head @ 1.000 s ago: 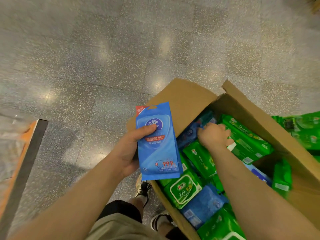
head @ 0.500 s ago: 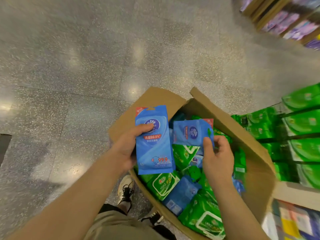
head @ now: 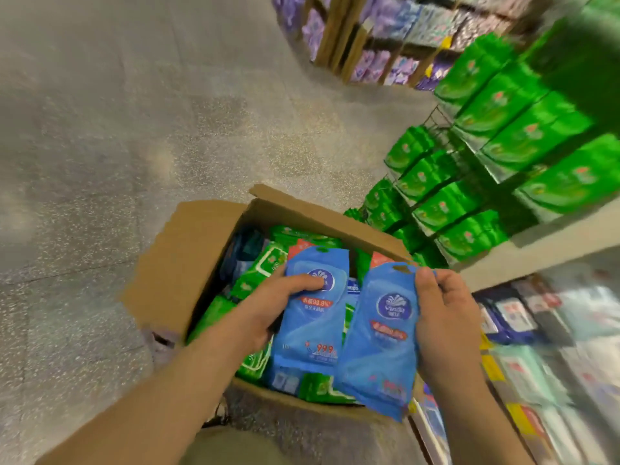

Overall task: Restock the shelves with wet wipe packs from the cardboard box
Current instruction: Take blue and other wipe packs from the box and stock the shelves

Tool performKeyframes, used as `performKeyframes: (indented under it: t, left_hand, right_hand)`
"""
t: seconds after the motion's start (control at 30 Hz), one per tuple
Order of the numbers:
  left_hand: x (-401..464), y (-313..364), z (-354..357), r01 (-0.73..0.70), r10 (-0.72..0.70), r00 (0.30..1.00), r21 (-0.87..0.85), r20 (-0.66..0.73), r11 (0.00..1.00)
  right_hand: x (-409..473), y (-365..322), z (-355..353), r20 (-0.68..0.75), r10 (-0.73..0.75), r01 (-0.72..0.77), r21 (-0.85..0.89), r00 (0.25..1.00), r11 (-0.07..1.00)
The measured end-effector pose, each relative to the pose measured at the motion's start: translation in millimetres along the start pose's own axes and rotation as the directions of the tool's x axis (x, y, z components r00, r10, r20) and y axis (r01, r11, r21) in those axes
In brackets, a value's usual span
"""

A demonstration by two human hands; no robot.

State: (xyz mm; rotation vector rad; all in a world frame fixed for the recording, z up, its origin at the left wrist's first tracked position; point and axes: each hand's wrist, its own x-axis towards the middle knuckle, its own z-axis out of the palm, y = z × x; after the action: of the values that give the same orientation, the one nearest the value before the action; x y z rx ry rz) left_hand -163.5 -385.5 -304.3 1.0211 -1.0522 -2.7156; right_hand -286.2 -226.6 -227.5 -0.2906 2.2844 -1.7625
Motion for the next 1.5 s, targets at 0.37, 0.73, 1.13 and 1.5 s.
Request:
performKeyframes:
  t: [0.37,0.73,1.13,1.5]
  left_hand:
    - [-66,-144,182,0.312,-0.358,0.879,0.188,0.315,0.931]
    - [-144,-289,302,0.364,-0.563,0.728,0.475,0.391,0.801]
    - [-173,-389,436,0.283,-0.682,0.574,0.671,0.454,0.685]
    - [-136,-442,542,0.348,-0.737,0.426,0.658,0.524,0.668]
  right_hand:
    - [-89,41,-179,-0.349,0.161,-0.180,-0.022,0.923,0.983]
    - [-222,84,-370,-0.515,0.367,-0.247,0.287,0.775,0.925]
    - [-312,90,-496,-0.549,0.410,-0.208,0.394,0.728,0.895]
    - [-267,101,-598,-0.590,0.420,-0.194,0.409,0.689,0.892]
